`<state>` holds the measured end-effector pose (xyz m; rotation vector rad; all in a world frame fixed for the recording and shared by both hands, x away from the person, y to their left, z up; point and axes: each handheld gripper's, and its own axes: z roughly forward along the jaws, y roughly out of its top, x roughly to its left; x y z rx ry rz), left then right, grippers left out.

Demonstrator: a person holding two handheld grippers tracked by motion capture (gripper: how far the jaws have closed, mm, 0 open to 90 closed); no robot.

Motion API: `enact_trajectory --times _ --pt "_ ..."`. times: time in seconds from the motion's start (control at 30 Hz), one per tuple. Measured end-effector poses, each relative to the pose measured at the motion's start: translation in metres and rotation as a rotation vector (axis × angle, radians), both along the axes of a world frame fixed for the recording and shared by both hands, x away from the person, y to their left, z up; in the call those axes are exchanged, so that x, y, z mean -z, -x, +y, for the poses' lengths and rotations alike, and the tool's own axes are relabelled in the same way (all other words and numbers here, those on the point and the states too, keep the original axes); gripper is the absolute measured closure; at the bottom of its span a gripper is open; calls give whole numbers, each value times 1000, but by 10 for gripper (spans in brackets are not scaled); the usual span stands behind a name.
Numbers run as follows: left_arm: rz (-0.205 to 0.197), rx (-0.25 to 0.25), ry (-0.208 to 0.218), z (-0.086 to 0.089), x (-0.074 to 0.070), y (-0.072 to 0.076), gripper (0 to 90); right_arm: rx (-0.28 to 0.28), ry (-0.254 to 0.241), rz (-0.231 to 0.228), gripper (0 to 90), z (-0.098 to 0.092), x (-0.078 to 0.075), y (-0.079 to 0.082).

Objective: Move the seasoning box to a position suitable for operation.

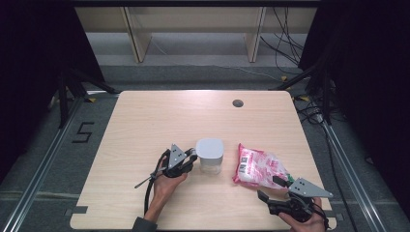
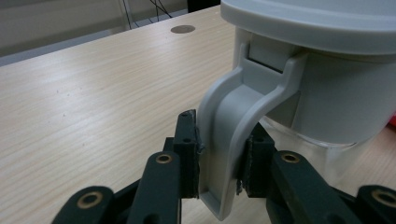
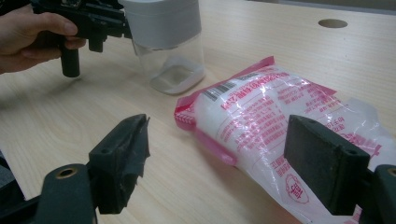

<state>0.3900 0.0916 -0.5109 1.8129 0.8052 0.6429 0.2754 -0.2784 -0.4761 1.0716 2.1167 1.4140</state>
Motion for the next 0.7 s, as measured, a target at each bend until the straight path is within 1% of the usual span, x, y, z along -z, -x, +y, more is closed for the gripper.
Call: enact_trajectory --times 0.03,0.07,0.1,0.13,0.17,0.2,0.23,0.27,0.3,0.33,0.37,0.4,0.43,0.47,0.5,0.53,0.57,0.6,0.63,0.67,0.7 --pt "11 -6 17 -1 0 0 719 -4 7 2 229 0 0 0" --pt "9 -4 13 0 0 0 718 7 -14 20 228 1 0 2" --pt "7 -5 11 0 0 0 717 7 -13 43 229 1 -1 3" --pt "1 -6 -1 0 0 0 718 6 -8 17 229 1 -1 2" --pt "-10 -4 -16 1 -1 -1 719 -4 2 14 229 0 0 1" --pt "3 -19 -2 0 0 0 721 -6 3 16 229 0 0 1" --pt "0 -24 -6 0 -1 0 723 7 -13 47 229 1 -1 4" --pt "-9 -17 -7 2 0 -1 725 -4 8 -9 228 -1 0 0" --pt "-5 -13 1 2 0 -1 725 -9 -7 14 229 0 -1 1" --pt "-15 -5 -13 4 0 -1 725 -9 -6 17 228 0 -1 1" --pt "-4 -18 3 3 0 1 724 8 -17 53 228 1 -1 4" --pt "-4 -20 -3 3 0 1 724 4 -17 45 228 1 -1 3" --pt "1 -26 -6 3 -1 2 724 -9 -18 15 228 -1 0 1" --pt "-3 -28 -11 3 -1 2 725 -10 -6 22 228 -2 -1 1" --pt "-3 -28 -11 3 -1 2 724 -8 -11 23 228 -2 -1 1" --pt "-3 -33 -17 4 -1 3 724 -12 -7 2 228 -3 0 0" --pt "-4 -30 -20 6 -1 4 723 -11 5 -2 228 -3 0 -1" --pt "0 -33 -7 6 -1 5 722 -12 1 -1 228 -3 0 -1" --pt "0 -36 -16 8 -1 6 722 -13 1 -1 228 -3 0 -1" --pt "4 -36 -5 8 -1 6 721 -11 -6 -8 228 -3 1 -1" --pt "6 -35 3 9 -1 6 720 -13 -9 -4 228 -3 0 -1"
